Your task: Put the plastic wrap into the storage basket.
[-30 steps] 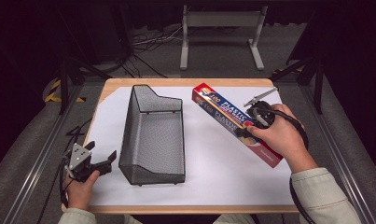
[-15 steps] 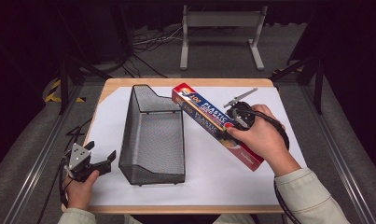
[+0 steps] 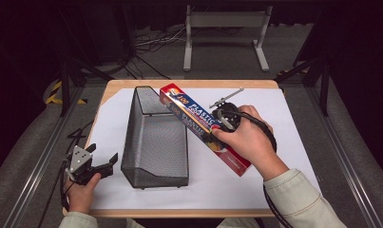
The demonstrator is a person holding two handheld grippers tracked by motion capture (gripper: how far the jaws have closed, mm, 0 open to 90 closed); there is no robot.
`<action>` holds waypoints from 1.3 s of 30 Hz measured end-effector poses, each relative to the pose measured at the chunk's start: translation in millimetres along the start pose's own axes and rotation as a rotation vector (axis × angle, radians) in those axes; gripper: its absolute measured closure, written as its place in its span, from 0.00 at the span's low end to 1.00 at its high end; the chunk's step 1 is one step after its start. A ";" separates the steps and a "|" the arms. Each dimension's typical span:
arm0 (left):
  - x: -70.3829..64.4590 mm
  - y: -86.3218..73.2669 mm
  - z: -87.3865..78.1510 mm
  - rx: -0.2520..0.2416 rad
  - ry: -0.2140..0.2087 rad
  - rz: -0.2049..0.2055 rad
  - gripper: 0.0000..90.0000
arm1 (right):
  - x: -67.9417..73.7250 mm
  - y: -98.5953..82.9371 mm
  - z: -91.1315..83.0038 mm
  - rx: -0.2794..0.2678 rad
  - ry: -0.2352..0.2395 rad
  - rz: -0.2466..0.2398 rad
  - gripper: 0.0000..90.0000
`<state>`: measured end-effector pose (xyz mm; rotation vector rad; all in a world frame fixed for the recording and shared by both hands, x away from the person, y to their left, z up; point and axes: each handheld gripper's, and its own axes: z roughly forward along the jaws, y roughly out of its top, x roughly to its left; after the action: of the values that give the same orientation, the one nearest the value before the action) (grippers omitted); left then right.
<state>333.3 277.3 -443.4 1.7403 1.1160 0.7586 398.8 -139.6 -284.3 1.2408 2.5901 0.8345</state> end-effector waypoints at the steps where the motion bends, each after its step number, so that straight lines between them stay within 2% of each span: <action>1: 0.0 0.0 0.0 0.000 0.000 0.000 0.14 | 1.8 1.0 0.4 -0.001 0.000 -0.001 0.45; 14: 1.2 0.0 0.1 -0.001 0.000 -0.002 0.14 | 28.2 15.0 14.3 -0.001 0.020 0.033 0.45; 23: 1.0 0.3 0.2 -0.002 0.002 -0.001 0.14 | 41.0 19.9 21.8 -0.001 0.042 0.062 0.45; 33: 1.2 0.3 0.4 -0.002 0.003 -0.001 0.14 | 53.5 24.6 34.5 -0.007 0.042 0.112 0.45; 39: 1.1 0.5 0.3 -0.004 0.006 -0.004 0.14 | 58.9 25.9 43.9 0.004 0.052 0.111 0.45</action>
<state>334.1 278.1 -443.1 1.7335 1.1208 0.7631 394.0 -63.7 -300.9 1.3934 2.5844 0.8933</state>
